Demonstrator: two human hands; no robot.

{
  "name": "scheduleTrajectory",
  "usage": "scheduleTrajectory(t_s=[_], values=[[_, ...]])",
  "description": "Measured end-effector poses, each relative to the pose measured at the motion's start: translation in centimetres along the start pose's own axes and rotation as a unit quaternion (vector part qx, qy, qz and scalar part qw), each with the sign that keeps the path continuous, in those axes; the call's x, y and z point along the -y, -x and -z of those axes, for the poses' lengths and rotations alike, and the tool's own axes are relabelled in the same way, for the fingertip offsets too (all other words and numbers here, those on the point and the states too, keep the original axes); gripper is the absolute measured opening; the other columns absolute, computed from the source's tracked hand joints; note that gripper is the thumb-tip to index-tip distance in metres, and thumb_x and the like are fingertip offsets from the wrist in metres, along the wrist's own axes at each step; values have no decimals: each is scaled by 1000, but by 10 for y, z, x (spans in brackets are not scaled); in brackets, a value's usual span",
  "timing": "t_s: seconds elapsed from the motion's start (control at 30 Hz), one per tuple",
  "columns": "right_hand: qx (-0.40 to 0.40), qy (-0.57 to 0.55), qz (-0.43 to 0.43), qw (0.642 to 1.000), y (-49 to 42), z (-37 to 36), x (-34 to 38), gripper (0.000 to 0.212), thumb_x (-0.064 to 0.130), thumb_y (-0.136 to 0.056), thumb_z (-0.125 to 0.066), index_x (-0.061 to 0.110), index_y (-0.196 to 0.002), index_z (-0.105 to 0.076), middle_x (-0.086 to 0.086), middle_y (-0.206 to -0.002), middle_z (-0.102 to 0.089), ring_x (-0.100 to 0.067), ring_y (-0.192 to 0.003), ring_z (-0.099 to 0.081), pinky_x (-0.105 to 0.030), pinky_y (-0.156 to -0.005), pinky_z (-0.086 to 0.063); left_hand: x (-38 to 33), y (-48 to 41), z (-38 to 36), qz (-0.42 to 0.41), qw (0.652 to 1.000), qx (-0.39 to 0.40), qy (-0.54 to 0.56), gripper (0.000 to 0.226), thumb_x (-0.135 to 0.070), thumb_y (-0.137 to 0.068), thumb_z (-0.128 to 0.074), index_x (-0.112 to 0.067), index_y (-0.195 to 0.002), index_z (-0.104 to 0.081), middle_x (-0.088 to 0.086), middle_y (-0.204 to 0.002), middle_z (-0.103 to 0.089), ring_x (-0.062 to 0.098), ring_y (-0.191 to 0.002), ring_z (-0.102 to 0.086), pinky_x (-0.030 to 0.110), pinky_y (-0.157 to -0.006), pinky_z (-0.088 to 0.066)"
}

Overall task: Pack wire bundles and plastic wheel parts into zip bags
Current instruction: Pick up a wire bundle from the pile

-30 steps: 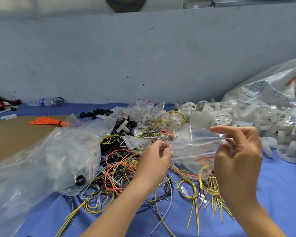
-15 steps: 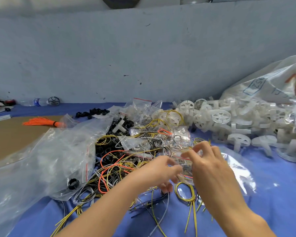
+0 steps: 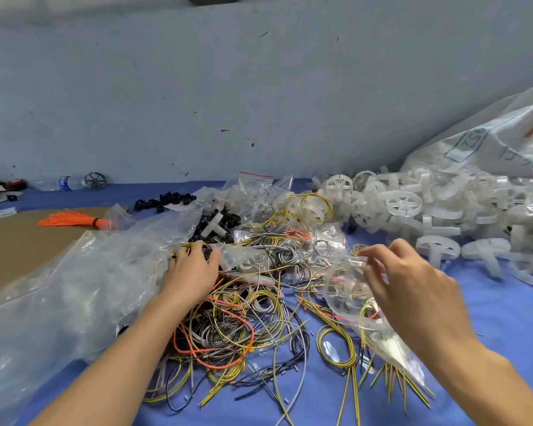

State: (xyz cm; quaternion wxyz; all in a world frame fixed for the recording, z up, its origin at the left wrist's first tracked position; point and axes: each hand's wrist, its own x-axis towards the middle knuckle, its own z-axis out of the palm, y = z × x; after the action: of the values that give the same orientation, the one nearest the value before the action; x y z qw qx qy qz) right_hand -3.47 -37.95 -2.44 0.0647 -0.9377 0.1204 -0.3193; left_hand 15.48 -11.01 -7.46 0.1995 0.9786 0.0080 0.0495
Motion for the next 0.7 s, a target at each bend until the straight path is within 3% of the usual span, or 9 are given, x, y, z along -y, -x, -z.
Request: scheduleTrajectory(t_s=[0.1, 0.23, 0.43, 0.5, 0.53, 0.6, 0.7], values=[[-9, -2, 35, 999, 1, -9, 7, 9, 24, -87, -69, 23, -96, -73, -3, -78, -58, -34, -56, -62, -28, -49, -30, -3, -13, -12, 7, 997, 73, 22, 62, -62, -96, -23, -32, -150, -28, 15, -160, -19, 38, -144, -23, 57, -114, -23], [-30, 1, 57, 998, -2, -18, 9, 7, 23, -83, -71, 22, -90, -73, -2, -74, -58, -33, -51, -59, -27, -51, -27, -27, -6, -21, -43, 990, 119, -67, 66, -70, -93, -17, -34, -144, -40, 12, -162, -12, 39, -142, -27, 54, -109, -27], [-32, -4, 60, 998, -7, -23, 6, 11, 19, -79, -77, 21, -89, -73, -2, -73, -59, -31, -51, -59, -26, -54, -27, -30, 9, -26, -141, 978, 156, -5, 76, -77, -86, -27, -32, -145, -43, 13, -161, -15, 30, -148, -15, 47, -117, -22], [-22, -11, 55, 998, -8, -23, 5, 10, 19, -81, -75, 21, -90, -73, -1, -74, -60, -31, -52, -59, -26, -54, -27, -26, 9, -23, -176, 968, 181, 12, 73, -81, -84, -27, -38, -138, -50, 8, -160, -23, 25, -147, -21, 47, -117, -25], [-16, -19, 48, 999, -8, -23, 5, 10, 20, -82, -74, 22, -91, -74, -1, -75, -60, -31, -53, -60, -27, -54, -28, -24, 7, -19, -189, 964, 185, 24, 68, -81, -84, -26, -40, -129, -58, 5, -154, -35, 22, -142, -32, 45, -114, -31], [-7, -34, 30, 999, -10, -24, 3, 10, 22, -84, -72, 23, -94, -74, -1, -77, -60, -32, -56, -61, -27, -54, -29, -21, -2, -7, -180, 970, 145, 71, 60, -74, -90, -25, -36, -106, -68, -3, -123, -64, 15, -116, -58, 37, -98, -46], [6, -42, 10, 999, -13, -23, -4, 13, 28, -90, -65, 27, -101, -72, 1, -83, -58, -33, -64, -63, -29, -55, -30, -22, -27, 10, -101, 989, -1, 111, 50, -54, -100, -29, -25, -76, -62, -2, -81, -68, 23, -82, -66, 36, -77, -52]])
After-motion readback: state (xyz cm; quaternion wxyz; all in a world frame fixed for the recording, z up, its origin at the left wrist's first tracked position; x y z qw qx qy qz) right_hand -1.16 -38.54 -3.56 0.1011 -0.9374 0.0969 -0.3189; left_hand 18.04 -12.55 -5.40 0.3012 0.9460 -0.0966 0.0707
